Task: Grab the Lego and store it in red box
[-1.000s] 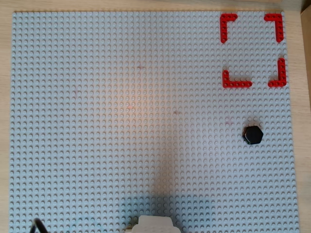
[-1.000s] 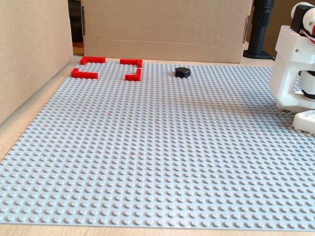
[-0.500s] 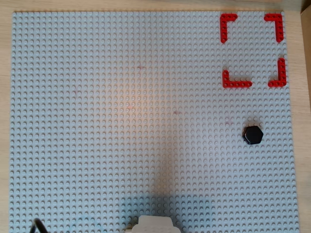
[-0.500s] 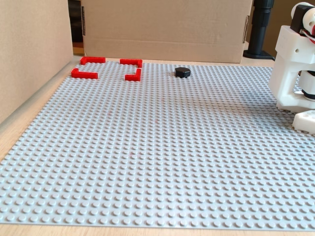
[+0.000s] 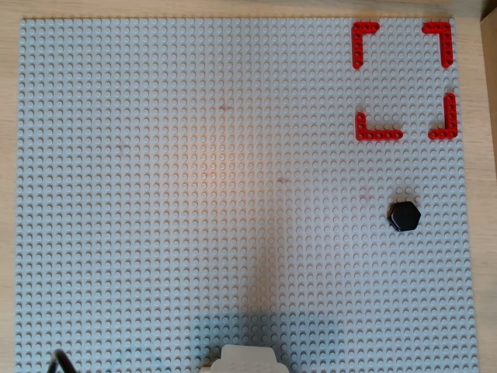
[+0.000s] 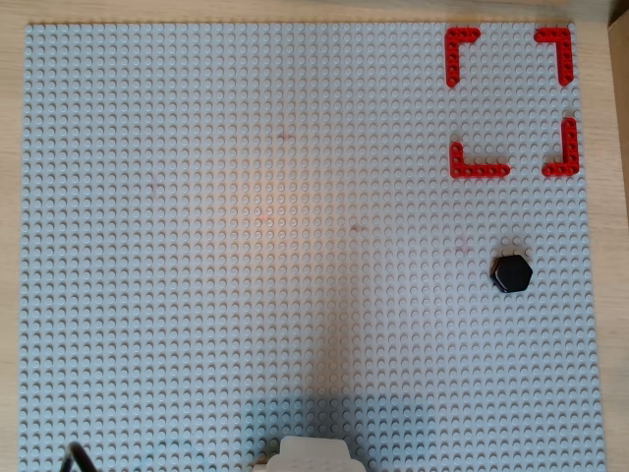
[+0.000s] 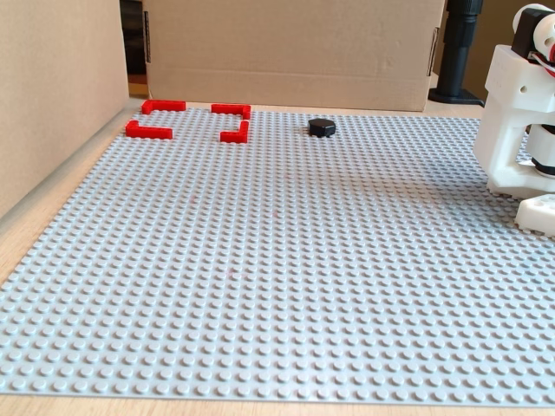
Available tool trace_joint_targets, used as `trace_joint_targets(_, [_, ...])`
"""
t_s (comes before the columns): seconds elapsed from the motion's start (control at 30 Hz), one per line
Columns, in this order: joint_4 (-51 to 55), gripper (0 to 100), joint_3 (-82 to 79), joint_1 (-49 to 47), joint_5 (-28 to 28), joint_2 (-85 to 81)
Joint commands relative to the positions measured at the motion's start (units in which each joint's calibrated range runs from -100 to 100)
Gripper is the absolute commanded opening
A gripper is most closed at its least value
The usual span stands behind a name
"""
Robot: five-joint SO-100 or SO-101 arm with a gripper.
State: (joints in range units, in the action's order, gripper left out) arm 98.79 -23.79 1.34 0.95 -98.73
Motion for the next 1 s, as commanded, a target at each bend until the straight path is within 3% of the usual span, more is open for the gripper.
trace_joint_targets(0.0, [0.07, 1, -0.12, -0.34, -0.33, -0.51])
trace_joint_targets(0.53, [-0.11, 1, 0.25, -0.56, -0.48, -0.25])
trace_joint_targets(0.77, [-4.05, 1, -1.66, -0.56, -7.78, 0.34])
trace_joint_targets(0.97, [-4.14, 1, -1.03, -0.56, -8.51, 7.12])
